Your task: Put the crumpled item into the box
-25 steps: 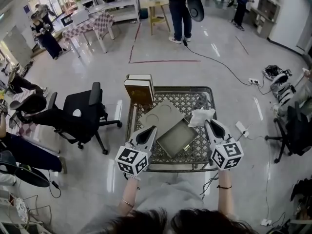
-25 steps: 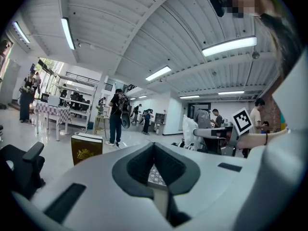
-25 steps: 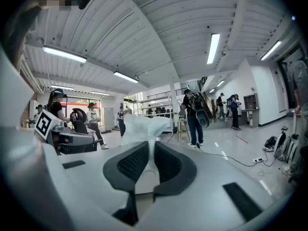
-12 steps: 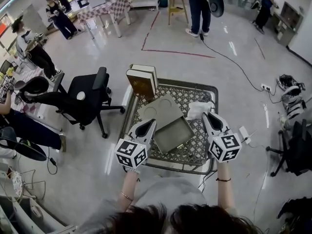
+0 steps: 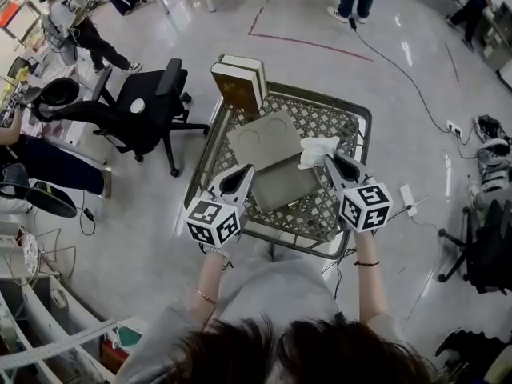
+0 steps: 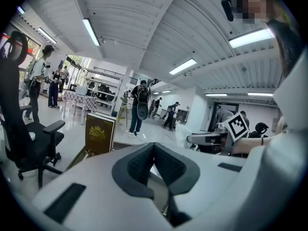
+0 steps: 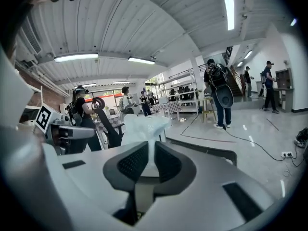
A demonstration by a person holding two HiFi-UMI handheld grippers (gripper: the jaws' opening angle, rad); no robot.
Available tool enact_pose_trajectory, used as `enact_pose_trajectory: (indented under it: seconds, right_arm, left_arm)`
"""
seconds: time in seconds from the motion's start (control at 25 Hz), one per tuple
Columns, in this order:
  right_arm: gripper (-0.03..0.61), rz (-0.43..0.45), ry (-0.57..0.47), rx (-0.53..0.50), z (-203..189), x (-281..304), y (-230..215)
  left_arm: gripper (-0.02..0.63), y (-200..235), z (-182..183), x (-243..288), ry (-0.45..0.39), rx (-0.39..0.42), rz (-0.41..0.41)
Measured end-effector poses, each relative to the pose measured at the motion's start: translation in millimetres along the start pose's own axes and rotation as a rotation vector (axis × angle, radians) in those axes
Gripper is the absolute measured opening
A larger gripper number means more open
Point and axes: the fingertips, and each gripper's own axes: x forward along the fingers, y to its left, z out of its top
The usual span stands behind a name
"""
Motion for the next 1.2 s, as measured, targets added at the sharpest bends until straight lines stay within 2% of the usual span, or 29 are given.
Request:
enact_pose_trajectory:
  seconds: [0.36, 1.2]
  right_arm:
    - [0.057, 0.077, 0.124, 0.032, -45.1, 35.5, 16.1]
    - [0.057, 0.191, 0.471, 0.058, -155.6, 103.6, 31.1]
  left_arm:
    - [0.017, 12.5, -39.7, 5.5, 0.08, -0.063, 0.007]
    - [0.017, 38.2, -129.7, 35.5, 0.247, -0.22, -0.013]
